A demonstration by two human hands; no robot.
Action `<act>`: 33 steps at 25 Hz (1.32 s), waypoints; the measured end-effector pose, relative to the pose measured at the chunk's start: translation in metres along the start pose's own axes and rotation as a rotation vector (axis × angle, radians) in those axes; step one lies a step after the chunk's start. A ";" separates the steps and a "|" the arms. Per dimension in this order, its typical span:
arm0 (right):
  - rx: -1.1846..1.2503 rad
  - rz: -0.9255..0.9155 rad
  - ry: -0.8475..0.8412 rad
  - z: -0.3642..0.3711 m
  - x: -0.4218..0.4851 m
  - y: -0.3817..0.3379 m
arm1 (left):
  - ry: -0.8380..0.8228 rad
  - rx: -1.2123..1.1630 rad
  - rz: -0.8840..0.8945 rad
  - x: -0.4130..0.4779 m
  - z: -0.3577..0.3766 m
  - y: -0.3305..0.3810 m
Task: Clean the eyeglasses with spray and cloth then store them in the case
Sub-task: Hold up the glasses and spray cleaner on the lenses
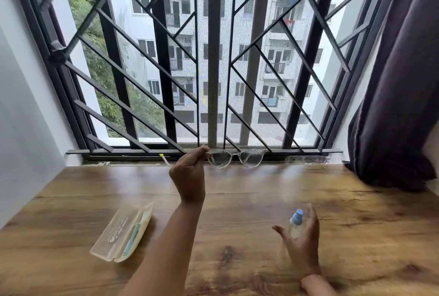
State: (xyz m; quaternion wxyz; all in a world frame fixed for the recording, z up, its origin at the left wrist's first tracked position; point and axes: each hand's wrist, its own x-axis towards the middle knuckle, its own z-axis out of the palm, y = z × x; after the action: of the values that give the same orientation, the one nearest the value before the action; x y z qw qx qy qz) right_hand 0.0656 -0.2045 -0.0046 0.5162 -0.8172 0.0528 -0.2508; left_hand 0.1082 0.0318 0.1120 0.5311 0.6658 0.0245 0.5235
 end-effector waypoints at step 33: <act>0.837 0.157 -0.500 0.028 0.041 -0.081 | -0.399 0.150 -0.051 -0.046 -0.015 -0.023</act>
State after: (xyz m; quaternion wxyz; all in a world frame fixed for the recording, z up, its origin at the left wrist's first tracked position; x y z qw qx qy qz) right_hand 0.1002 -0.1590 0.0706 0.8144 -0.5684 -0.1166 -0.0069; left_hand 0.0887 0.0249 0.0628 0.4874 0.7931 -0.0253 0.3644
